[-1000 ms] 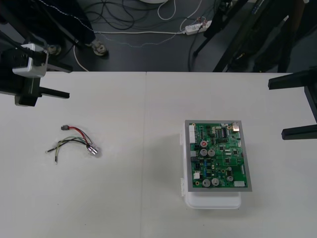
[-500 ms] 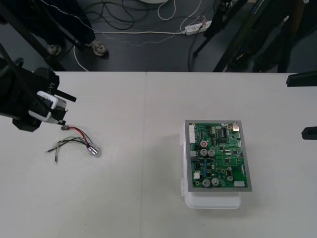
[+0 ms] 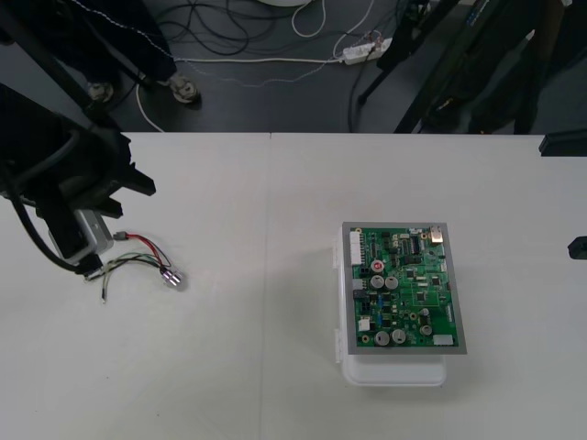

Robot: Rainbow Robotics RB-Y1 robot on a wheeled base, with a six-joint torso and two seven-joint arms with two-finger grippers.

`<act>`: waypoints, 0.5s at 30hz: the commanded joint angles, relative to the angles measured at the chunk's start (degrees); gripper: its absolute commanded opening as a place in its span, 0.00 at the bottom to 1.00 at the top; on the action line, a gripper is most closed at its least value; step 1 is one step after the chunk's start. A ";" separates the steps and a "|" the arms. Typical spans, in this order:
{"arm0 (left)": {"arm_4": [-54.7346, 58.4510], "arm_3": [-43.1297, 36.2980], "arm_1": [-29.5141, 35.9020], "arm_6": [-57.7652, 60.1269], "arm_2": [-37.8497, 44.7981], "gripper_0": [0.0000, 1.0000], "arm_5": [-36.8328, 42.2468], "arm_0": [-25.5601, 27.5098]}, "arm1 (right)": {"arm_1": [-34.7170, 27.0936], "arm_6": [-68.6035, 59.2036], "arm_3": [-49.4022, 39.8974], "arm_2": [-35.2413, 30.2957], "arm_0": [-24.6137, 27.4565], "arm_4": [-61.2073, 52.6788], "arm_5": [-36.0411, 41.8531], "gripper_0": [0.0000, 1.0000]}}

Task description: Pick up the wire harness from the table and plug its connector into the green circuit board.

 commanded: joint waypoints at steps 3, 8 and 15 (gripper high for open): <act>-3.14 -0.04 3.17 -8.01 -13.12 0.50 2.78 -13.29 | 0.64 9.31 -0.37 -2.80 3.04 -1.31 -0.24 1.00; -5.77 -0.04 3.17 -16.45 -26.48 0.50 2.87 -24.81 | 0.64 12.30 -0.37 -3.24 4.97 -1.92 -0.24 1.00; -9.82 -0.04 1.68 -24.80 -46.69 0.50 5.15 -41.68 | 0.73 12.47 0.95 -3.42 6.47 -4.82 -0.24 1.00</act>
